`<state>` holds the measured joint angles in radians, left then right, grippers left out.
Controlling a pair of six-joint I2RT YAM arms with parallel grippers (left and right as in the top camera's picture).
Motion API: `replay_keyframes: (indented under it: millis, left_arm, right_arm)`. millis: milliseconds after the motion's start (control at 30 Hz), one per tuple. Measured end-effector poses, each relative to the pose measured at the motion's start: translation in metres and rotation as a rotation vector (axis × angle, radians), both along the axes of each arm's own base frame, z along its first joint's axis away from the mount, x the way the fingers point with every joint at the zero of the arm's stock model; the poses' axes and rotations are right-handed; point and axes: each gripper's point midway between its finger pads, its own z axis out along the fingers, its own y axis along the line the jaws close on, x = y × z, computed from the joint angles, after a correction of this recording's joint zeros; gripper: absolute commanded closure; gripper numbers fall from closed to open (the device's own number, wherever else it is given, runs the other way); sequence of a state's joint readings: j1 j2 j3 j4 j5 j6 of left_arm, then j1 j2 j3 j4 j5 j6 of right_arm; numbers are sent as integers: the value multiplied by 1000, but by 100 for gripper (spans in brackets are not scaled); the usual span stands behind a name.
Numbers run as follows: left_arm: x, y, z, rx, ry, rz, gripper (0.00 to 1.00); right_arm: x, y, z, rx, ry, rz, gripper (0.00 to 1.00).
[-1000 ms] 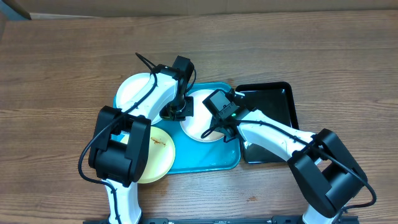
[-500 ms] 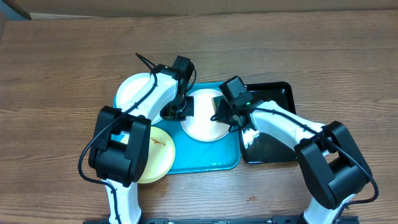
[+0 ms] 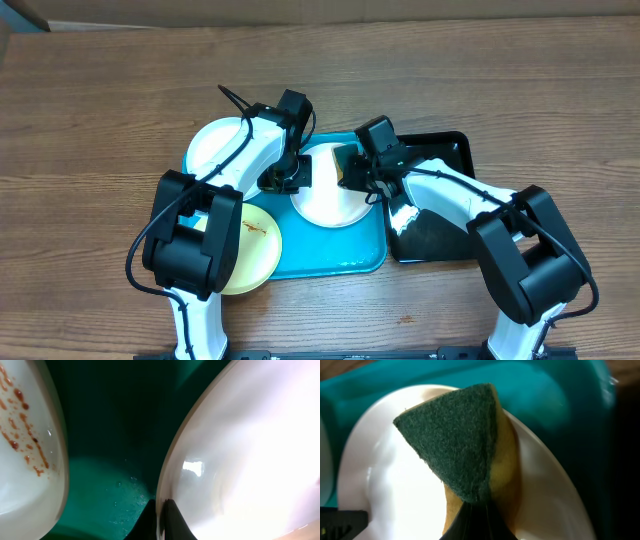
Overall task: Clean dirty plates on tray and stack at the side
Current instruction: 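Scrub the white plate surface with the sponge while left gripper holds it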
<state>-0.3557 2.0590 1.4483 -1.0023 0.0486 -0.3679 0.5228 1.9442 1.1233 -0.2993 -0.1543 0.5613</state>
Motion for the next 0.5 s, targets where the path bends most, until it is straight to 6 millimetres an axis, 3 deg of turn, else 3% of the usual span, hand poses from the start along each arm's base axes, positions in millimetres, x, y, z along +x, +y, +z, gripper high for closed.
replay_keyframes:
  millis: [300,500]
  left_arm:
    - [-1,1,0,6,4,0,96]
    - [-3,3,0,13,10,-1,96]
  right_arm:
    - [7,25,5,98,-79,164,96]
    - [4,24,13,119,-48,208,96]
